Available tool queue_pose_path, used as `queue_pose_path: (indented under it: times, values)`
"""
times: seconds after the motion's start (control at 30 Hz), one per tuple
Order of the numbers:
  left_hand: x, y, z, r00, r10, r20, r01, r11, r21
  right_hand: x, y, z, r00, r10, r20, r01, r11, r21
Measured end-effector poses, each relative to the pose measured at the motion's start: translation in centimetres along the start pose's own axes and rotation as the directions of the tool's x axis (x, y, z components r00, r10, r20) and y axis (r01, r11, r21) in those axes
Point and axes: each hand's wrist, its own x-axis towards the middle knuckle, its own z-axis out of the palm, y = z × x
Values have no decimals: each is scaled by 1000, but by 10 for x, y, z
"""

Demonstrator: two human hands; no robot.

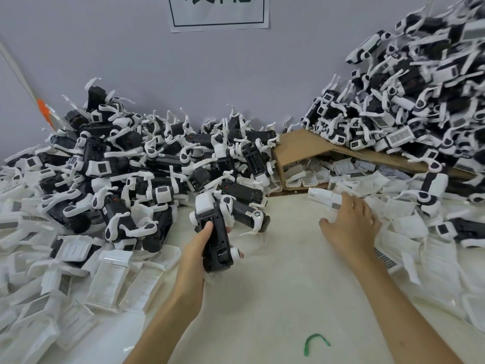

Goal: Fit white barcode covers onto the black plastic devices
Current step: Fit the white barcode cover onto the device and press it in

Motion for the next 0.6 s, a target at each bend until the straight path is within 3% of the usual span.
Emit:
queue_pose_path:
  times: [0.2,0.4,0.6]
  values:
    - [0,-1,-1,999,-13,45,14,1000,-2,3,8,3,983,-28,-180,31,999,12]
    - [2,0,0,999,-33,29,34,998,-47,4,11,9,993,-92,-71,88,994,-65]
    - [2,0,-1,998,-40,-48,36,997,-71,-3,-6,4,982,-135,-134,161,964,209]
